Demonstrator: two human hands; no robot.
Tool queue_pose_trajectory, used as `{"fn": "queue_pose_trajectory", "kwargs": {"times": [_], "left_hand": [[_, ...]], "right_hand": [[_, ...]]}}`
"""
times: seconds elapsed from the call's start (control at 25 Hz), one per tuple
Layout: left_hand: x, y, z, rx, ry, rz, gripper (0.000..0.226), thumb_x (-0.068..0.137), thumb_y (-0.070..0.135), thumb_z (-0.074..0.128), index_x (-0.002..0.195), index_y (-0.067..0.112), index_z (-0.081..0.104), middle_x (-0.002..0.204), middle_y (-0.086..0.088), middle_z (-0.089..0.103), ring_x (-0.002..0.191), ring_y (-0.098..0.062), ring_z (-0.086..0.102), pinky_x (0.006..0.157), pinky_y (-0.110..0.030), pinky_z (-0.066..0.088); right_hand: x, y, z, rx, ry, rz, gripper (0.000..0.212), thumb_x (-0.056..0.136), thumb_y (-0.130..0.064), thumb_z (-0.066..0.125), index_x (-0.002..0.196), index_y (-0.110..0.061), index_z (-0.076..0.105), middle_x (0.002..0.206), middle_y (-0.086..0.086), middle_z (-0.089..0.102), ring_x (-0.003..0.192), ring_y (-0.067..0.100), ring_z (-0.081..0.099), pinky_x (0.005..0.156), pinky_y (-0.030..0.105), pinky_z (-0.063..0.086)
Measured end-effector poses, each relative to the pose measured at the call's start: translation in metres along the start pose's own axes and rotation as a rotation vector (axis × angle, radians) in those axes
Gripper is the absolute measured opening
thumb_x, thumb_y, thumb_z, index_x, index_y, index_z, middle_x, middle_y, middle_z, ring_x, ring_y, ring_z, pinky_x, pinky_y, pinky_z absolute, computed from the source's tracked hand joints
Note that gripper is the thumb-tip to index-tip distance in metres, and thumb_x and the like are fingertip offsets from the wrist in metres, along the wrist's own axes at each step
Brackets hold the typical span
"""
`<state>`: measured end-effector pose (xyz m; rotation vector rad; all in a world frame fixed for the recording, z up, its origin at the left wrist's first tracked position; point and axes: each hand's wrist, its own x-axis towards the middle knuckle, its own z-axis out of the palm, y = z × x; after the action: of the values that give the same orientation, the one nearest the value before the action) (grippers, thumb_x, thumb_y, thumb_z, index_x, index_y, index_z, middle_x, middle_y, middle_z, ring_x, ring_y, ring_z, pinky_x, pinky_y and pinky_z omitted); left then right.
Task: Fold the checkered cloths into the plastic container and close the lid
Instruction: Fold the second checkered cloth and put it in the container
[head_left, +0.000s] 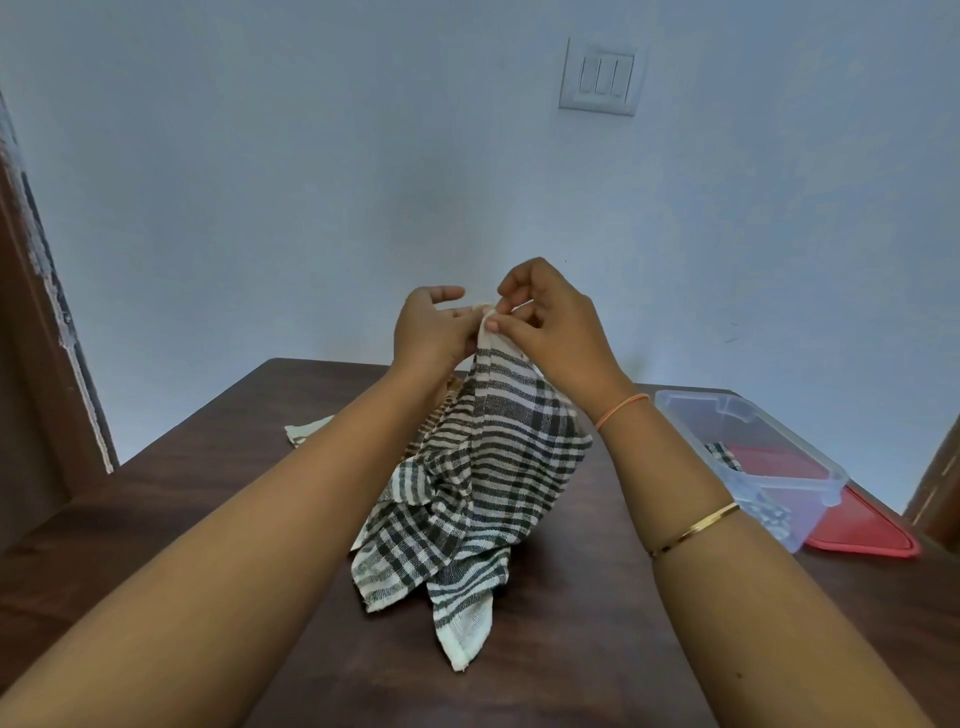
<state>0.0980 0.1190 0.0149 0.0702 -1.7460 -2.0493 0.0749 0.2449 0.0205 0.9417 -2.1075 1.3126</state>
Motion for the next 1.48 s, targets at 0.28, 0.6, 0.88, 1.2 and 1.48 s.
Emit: {"fn": "queue_pose_trajectory", "kwargs": {"times": [0.28,0.6,0.88,1.2,1.48], "left_hand": [[-0.004,-0.002,0.001,0.050,-0.134,0.020,0.021,0.092,0.012,0.057,0.112,0.005,0.056,0.108,-0.018,0.066,0.091,-0.023,0.064,0.086,-0.036,0.054],[-0.006,0.000,-0.002,0.064,-0.131,0.099,0.008,0.088,0.011,0.062,0.094,0.012,0.068,0.099,-0.012,0.070,0.096,-0.024,0.066,0.088,-0.036,0.055],[0.022,0.010,-0.031,0.290,0.349,0.239,0.018,0.094,0.022,0.053,0.106,0.017,0.065,0.104,0.005,0.064,0.094,-0.010,0.058,0.086,-0.026,0.048],[0.029,0.000,-0.060,0.366,0.572,0.218,0.022,0.097,0.023,0.048,0.112,0.016,0.062,0.111,0.003,0.063,0.091,-0.008,0.050,0.077,-0.024,0.038],[0.024,0.001,-0.058,0.321,0.561,0.256,0.019,0.097,0.023,0.047,0.108,0.017,0.061,0.082,0.011,0.062,0.076,-0.009,0.060,0.074,-0.026,0.049]], "right_hand": [[0.001,0.004,0.003,-0.235,0.006,-0.111,0.017,0.086,-0.008,0.062,0.101,-0.010,0.054,0.092,0.003,0.066,0.085,0.018,0.064,0.081,0.036,0.055],[0.002,0.008,-0.001,-0.024,0.039,0.106,0.022,0.081,-0.023,0.071,0.092,-0.017,0.053,0.076,-0.003,0.056,0.061,0.010,0.051,0.058,0.019,0.042],[-0.002,0.020,-0.029,-0.137,-0.430,0.243,0.032,0.079,-0.017,0.073,0.063,-0.010,0.047,0.056,0.003,0.041,0.053,0.012,0.039,0.055,0.026,0.032],[-0.007,0.036,-0.041,-0.711,-0.485,0.312,0.052,0.078,-0.037,0.069,0.047,-0.016,0.033,0.047,-0.003,0.032,0.051,0.014,0.033,0.071,0.034,0.024],[-0.007,0.029,-0.042,-1.043,-0.331,0.318,0.018,0.089,-0.027,0.049,0.080,-0.020,0.063,0.094,0.004,0.054,0.101,0.029,0.047,0.091,0.044,0.032]]}}
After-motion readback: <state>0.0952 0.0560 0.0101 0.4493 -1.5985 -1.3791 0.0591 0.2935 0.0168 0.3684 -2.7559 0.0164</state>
